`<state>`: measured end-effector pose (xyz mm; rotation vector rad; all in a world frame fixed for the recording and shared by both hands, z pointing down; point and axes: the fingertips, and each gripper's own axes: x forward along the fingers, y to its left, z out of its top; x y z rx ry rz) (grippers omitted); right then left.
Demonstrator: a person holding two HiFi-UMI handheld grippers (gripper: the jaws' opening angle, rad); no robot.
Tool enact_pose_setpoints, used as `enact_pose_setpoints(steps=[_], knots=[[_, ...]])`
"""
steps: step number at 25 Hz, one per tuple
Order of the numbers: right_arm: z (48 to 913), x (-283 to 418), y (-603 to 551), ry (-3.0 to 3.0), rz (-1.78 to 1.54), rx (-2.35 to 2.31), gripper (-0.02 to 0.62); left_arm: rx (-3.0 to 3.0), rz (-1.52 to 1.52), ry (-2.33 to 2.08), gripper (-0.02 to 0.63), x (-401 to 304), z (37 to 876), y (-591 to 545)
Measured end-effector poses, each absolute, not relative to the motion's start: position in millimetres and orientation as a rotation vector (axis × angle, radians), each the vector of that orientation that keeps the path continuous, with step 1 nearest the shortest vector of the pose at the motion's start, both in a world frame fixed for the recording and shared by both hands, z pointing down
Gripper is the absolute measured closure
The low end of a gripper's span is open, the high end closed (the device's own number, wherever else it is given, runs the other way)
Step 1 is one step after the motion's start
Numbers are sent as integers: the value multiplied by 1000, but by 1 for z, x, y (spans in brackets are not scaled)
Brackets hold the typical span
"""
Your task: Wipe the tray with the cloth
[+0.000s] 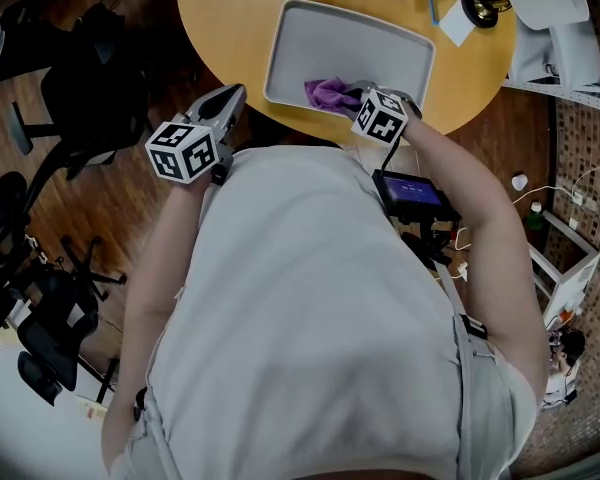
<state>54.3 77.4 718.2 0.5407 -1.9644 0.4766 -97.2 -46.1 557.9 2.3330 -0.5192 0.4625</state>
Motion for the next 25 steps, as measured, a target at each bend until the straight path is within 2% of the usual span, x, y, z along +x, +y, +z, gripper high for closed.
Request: enact_pose_setpoints(steps=[11,17,25], knots=[[716,13,50,-1998,387,337,529,2308,430,-609,606,-124,555,-54],[718,20,41,-1966,250,210,528,2295,414,-659,606,-130,553,-63],[715,62,-24,-1915,238,406,522,2265,395,-745,606,-145,552,-57]])
